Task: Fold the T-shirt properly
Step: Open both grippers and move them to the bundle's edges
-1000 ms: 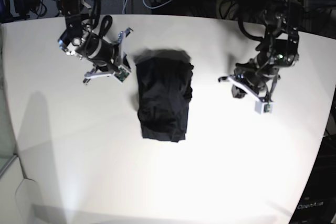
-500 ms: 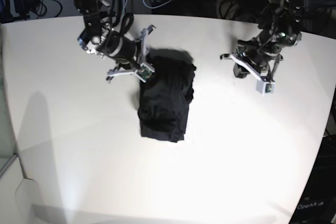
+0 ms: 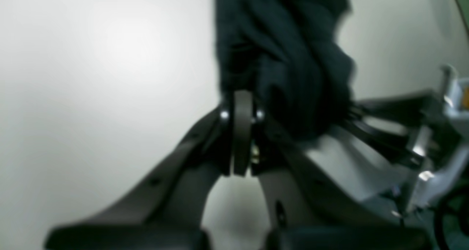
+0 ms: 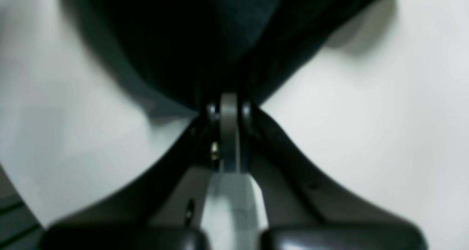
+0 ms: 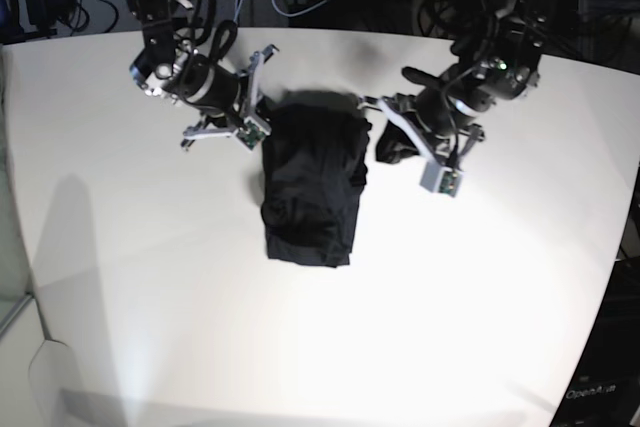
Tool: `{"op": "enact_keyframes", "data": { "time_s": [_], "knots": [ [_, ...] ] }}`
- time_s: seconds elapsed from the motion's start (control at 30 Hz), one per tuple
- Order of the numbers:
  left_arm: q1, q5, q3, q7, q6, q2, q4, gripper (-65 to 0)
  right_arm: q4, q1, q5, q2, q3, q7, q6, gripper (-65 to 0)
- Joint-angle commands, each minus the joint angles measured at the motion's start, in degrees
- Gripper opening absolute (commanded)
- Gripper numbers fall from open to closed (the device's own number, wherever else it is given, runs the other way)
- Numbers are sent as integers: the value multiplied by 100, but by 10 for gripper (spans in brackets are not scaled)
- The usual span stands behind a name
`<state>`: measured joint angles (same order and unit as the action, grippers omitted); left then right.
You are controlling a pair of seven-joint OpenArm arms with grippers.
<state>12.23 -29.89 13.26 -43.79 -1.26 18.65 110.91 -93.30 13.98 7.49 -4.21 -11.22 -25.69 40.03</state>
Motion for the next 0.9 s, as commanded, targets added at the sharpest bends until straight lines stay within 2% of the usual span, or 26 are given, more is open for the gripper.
{"op": "enact_keyframes", "data": {
  "time_s": [0.0,0.2,0.47,0.63,0.87],
  "knots": [
    [-190,13,68,146,16,-94,96,-642,-64,-31,38,-58,1,-20,-3,-650],
    [-427,22,129,102,16,-393,87,-642,-73,-31,38,-164,19,-20,-3,-650],
    [-498,13,138,155,16,-402,-388,-642,-73,4,38,-181,28,-20,-3,-650],
    [-498,22,147,164,25,-578,-608,-642,-73,4,38,-190,37,-20,-3,-650],
    [-665,22,586,164,25,-630,-784,-642,-73,13,38,-164,37,-20,-3,-650]
  ]
}}
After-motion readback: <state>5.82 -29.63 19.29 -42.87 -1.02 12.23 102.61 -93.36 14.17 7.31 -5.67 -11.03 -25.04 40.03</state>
